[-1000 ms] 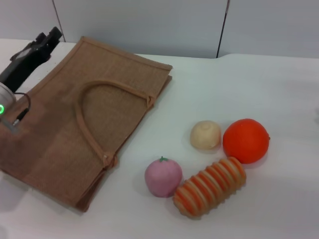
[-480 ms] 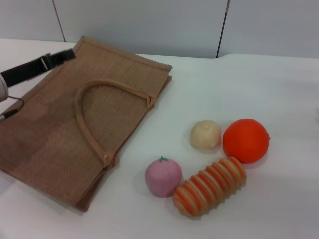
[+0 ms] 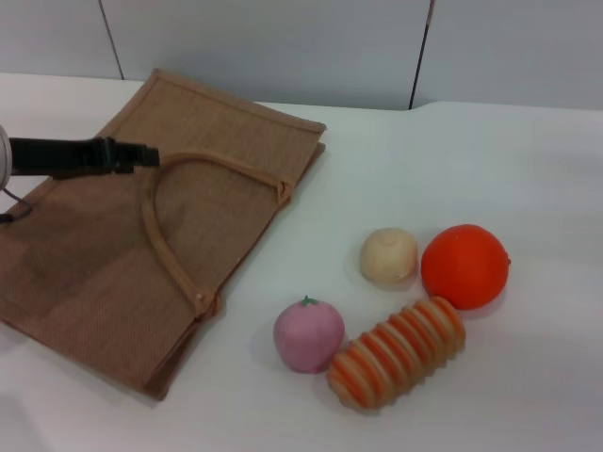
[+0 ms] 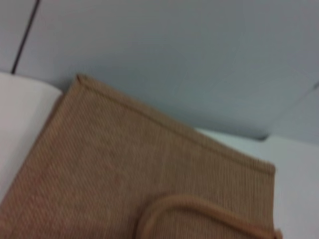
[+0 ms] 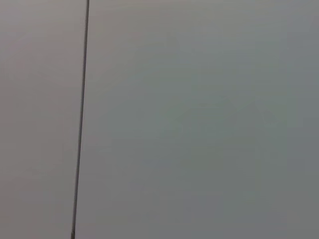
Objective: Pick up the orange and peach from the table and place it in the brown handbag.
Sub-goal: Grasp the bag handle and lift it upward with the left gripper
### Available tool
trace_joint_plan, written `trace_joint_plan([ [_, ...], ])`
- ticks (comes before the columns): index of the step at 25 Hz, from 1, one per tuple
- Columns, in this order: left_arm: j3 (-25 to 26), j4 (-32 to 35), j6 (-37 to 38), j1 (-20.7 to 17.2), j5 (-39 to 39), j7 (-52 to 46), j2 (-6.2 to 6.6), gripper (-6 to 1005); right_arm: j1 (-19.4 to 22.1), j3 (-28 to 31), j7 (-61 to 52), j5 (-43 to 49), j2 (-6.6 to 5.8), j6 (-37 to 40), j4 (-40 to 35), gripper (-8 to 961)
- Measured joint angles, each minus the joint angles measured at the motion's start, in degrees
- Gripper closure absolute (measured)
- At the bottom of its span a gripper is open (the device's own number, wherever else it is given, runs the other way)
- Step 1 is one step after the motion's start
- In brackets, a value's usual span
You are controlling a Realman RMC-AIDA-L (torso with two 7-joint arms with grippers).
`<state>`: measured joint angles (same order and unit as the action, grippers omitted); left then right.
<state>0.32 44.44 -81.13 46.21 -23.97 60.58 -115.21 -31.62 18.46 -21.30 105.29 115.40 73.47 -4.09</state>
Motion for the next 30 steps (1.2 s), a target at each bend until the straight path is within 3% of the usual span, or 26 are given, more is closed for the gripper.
trace_joint_plan([
  [6,-5.72,0.52,-0.33,-0.48,3.22,-3.94,0.31,494,0.07,0.00,0.00,0.00,-0.01,0.00,-0.56,64],
  [20,-6.62,1.20,1.17,0.25,7.07,-6.18,0.69,496,-0.10,-0.03,0.01,0.00,0.00,-0.58,-0.57,65],
  [30,-9.37,-2.93,6.66,1.28,7.15,-6.25,0.69,498,-0.27,0.11,0.03,-0.07,0.00,-0.63,-0.57,65],
])
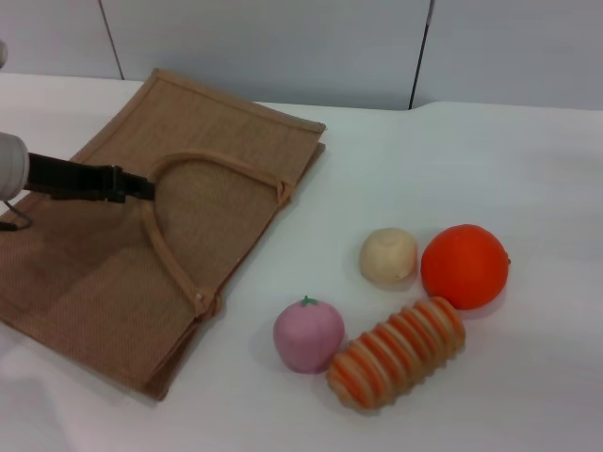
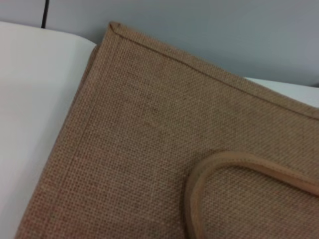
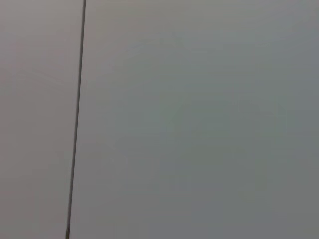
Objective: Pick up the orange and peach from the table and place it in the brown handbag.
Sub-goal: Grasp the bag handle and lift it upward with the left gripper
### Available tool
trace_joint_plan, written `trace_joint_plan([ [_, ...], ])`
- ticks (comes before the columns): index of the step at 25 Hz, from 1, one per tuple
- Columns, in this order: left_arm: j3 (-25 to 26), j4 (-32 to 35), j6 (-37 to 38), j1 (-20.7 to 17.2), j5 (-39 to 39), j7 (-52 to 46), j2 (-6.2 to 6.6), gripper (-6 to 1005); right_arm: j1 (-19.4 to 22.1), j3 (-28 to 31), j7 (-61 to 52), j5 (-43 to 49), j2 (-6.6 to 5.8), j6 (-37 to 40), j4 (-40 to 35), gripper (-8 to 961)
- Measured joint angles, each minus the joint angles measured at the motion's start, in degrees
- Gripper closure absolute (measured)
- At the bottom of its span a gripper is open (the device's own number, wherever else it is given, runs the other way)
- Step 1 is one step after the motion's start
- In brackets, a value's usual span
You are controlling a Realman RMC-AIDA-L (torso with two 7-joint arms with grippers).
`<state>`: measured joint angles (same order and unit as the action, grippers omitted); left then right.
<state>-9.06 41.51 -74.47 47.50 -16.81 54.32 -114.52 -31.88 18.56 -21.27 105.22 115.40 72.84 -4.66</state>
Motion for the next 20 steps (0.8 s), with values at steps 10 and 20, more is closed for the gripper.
trace_joint_plan([
  [10,-1.98,-1.84,3.20,0.49,0.03,-0.69,0.05,499,-0.02,0.14,0.00,-0.13,0.00,0.01,0.00,64],
  [20,-2.19,-3.30,7.09,1.04,0.03,-0.04,-0.19,501,-0.02,0.00,0.00,-0.19,0.00,0.03,0.09,65],
])
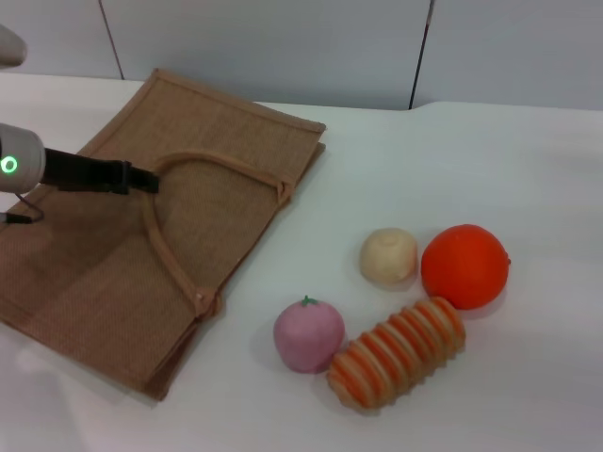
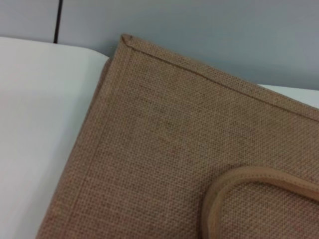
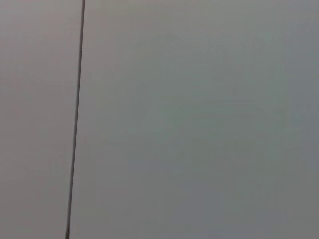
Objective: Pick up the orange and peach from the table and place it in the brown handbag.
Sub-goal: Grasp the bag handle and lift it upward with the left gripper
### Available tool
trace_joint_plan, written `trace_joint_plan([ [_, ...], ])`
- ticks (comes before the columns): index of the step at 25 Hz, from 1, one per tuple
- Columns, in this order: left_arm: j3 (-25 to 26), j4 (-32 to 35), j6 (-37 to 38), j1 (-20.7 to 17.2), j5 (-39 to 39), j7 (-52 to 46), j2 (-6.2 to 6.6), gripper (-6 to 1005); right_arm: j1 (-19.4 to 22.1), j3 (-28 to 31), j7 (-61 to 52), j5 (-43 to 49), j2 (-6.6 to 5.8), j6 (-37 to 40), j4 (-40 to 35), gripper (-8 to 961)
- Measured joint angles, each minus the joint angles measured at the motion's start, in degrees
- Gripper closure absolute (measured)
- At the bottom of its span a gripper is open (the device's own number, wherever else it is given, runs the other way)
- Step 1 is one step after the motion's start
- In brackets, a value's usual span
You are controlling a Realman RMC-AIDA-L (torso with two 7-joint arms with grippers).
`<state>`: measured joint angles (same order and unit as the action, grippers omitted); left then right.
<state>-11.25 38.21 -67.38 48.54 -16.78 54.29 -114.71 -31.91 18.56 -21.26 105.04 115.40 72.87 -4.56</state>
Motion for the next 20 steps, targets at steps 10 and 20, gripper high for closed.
trace_joint_plan([
  [10,-3.07,-4.18,4.16,1.03,0.00,-0.15,0.39,503,-0.13,-0.02,0.00,0.05,0.00,0.00,0.07,65],
  [20,-5.14,-5.47,6.09,1.19,0.01,-0.48,0.32,504,-0.18,0.05,0.00,0.01,0.00,-0.01,0.13,64],
])
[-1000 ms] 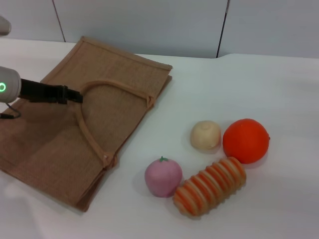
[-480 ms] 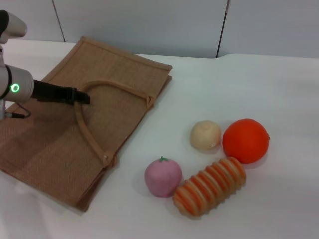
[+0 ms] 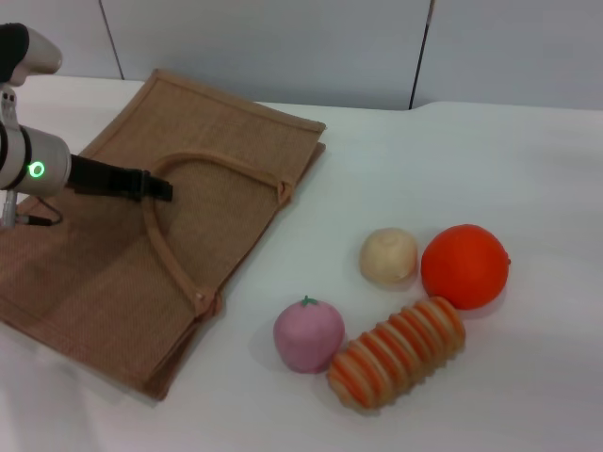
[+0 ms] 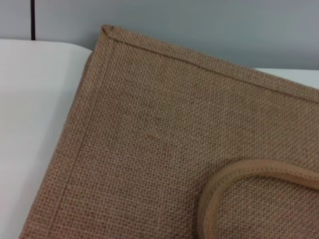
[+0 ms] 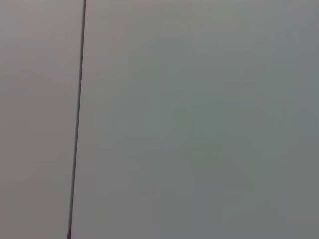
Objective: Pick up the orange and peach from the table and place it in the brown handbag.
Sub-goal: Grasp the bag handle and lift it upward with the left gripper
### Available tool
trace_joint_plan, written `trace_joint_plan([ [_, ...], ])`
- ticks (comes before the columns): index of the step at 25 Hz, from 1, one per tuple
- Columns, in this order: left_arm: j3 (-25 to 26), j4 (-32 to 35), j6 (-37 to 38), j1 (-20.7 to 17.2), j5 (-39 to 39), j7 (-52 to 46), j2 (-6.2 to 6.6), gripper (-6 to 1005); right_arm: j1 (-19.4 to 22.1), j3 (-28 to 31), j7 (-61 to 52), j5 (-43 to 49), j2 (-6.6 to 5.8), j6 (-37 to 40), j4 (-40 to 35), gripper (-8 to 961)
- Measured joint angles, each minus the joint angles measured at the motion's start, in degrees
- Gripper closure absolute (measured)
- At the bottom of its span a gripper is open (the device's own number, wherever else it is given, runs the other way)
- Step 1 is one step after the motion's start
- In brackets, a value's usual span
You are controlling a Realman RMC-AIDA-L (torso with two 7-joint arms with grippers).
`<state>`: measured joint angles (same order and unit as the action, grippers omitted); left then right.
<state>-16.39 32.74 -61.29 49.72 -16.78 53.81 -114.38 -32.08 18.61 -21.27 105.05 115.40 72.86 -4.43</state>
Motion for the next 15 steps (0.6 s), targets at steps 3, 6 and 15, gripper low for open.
trace_joint_plan([
  [3,-0.32,-0.76,0.77,0.14,0.01,-0.04,0.15,505,0.00,-0.06,0.00,-0.03,0.00,0.00,0.04,64],
  [6,-0.73,-0.92,1.07,0.20,0.04,-0.05,0.18,505,0.00,-0.02,0.00,-0.02,0.00,0.00,0.04,64],
  [15,-0.85,-0.92,1.22,0.54,1.65,-1.07,0.17,507,0.00,-0.08,0.00,-0.02,0.00,0.00,0.13,64],
])
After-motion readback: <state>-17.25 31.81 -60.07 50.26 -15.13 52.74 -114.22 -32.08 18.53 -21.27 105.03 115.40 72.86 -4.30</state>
